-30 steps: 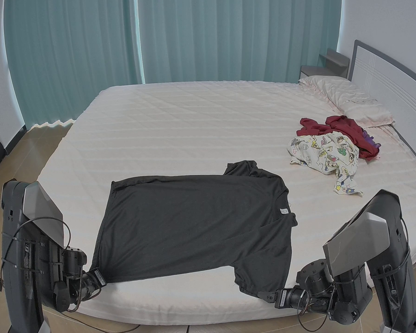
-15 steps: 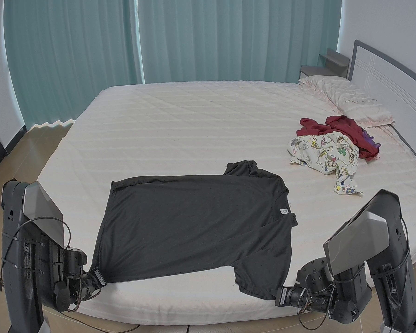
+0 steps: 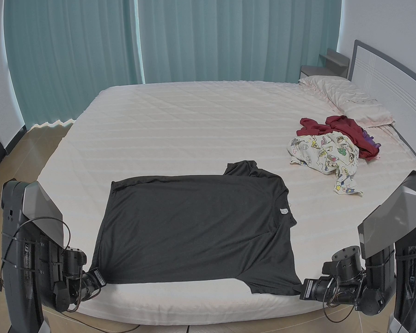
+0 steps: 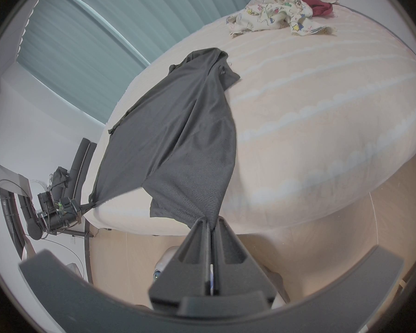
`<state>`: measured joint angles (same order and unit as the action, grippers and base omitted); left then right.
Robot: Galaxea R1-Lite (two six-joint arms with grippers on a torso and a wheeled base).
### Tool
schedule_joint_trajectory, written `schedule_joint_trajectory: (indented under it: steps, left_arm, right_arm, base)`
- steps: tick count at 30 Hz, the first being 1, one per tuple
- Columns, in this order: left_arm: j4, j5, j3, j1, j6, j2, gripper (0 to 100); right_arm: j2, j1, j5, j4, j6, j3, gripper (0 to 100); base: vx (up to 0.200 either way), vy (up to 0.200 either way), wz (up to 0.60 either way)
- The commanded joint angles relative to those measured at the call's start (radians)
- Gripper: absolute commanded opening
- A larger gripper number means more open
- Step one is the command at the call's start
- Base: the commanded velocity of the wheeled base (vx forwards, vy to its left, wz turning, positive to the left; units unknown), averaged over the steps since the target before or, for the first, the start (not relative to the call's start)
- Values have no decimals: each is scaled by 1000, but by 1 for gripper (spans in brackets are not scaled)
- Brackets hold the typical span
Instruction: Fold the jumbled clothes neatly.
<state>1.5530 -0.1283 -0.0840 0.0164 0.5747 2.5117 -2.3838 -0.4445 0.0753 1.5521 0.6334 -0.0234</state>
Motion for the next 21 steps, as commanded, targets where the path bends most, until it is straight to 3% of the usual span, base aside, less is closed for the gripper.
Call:
schedule_joint_trajectory:
  steps: [1,4,9,14,21]
  left_arm:
    - [16,-4,33,0,-7,-40,0]
    - [18,-4,73,7,-19,-62,0]
    - [18,-88,79,8,-75,-79,0]
    - [6,-116,81,8,-102,-77,0]
    - [-60,-117,83,5,-136,-128,0]
  right_arm:
    - [84,20,3,-72,-20,23,0]
    - [143,20,6,-185,-38,23,0]
    - [236,16,8,-336,-54,23,0]
    - [279,15,9,-465,-107,23,0]
    - [295,0,6,-532,-118,23,0]
  base:
    - [0,0,0]
    - [0,0,0]
    - [0,0,0]
    - [0,0,0]
    - [0,0,0]
